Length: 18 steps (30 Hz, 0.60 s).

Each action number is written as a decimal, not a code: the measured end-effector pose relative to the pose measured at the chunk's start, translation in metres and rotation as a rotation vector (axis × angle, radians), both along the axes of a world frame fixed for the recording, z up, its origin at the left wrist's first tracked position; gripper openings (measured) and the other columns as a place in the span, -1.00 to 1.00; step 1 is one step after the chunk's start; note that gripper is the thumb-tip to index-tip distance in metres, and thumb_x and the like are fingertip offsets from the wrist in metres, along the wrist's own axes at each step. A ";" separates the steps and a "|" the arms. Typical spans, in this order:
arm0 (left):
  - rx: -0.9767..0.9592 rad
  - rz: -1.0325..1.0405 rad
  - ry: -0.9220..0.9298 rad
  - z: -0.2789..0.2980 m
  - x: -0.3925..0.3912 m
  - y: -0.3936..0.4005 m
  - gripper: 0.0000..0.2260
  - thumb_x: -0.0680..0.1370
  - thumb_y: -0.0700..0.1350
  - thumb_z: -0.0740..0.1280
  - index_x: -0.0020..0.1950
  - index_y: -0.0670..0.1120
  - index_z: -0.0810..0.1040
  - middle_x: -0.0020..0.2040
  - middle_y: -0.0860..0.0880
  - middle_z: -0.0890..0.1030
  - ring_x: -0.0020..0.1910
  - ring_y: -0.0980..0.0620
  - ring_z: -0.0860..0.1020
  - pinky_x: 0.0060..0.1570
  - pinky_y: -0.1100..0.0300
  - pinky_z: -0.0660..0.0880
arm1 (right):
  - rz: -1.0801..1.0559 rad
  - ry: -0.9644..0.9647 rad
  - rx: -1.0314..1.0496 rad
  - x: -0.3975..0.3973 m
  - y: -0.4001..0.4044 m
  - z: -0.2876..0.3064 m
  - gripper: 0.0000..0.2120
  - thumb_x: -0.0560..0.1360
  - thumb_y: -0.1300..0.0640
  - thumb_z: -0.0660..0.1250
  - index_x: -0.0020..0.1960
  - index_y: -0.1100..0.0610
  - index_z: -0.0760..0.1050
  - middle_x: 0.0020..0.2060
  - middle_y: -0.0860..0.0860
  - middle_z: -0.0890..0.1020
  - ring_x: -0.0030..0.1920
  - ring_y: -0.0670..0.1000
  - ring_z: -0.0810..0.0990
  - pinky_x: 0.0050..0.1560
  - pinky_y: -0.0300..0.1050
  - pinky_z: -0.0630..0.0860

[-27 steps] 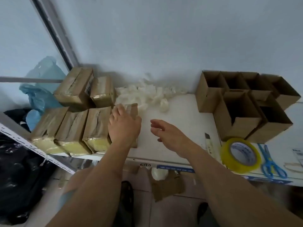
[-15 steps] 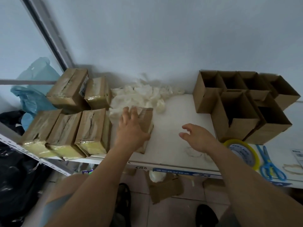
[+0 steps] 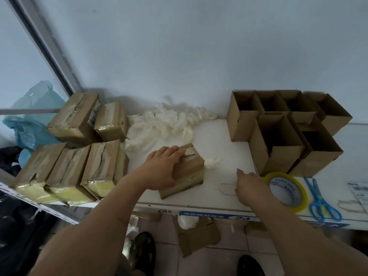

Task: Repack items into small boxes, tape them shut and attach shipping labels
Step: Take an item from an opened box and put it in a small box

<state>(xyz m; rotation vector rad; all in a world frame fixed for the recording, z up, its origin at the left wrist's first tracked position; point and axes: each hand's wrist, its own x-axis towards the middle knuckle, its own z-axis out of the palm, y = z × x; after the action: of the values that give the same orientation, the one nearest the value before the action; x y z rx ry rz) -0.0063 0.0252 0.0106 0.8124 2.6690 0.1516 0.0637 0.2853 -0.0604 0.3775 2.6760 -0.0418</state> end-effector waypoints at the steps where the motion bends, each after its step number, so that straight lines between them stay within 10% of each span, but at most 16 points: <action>1: -0.007 -0.006 0.004 -0.001 0.000 0.000 -0.13 0.46 -0.04 0.40 0.60 0.11 -0.11 0.59 0.06 -0.04 0.56 -0.01 -0.08 0.51 0.02 -0.10 | -0.001 0.018 0.006 -0.001 0.000 -0.001 -0.39 0.58 0.21 0.26 0.54 0.23 0.07 0.29 0.15 0.48 0.25 0.08 0.50 0.06 -0.16 0.45; 10: 0.040 0.066 0.032 -0.002 -0.004 -0.002 -0.15 0.45 0.00 0.42 0.59 0.16 -0.05 0.52 0.04 0.09 0.47 -0.05 0.19 0.47 0.00 0.15 | -0.301 0.094 -0.371 -0.021 -0.008 0.005 -0.87 0.61 0.16 0.19 -0.07 0.20 0.39 -0.16 0.06 0.49 -0.06 0.04 0.53 -0.36 -0.20 0.29; 15: 0.034 0.060 0.014 -0.003 -0.005 -0.004 -0.16 0.45 0.00 0.42 0.59 0.14 -0.03 0.52 0.05 0.06 0.49 -0.02 0.14 0.49 0.01 0.12 | -0.626 0.295 -1.182 -0.030 -0.034 0.029 -0.84 0.60 0.15 0.20 0.14 0.11 0.48 0.01 0.11 0.58 0.01 0.11 0.60 -0.07 0.00 0.64; 18: 0.051 0.060 -0.001 -0.005 -0.007 -0.005 -0.16 0.45 0.00 0.41 0.59 0.14 -0.02 0.52 0.07 0.06 0.50 -0.01 0.13 0.50 0.02 0.09 | -0.617 0.264 -1.323 -0.037 -0.046 0.031 -0.80 0.61 0.18 0.20 0.21 0.09 0.47 0.05 0.10 0.59 0.05 0.12 0.62 0.01 0.02 0.64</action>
<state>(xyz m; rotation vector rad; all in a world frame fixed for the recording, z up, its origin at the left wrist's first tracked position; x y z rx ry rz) -0.0129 0.0199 0.0059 0.7476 2.7005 0.2363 0.0265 0.2392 -0.0299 0.6982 2.0168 -1.9585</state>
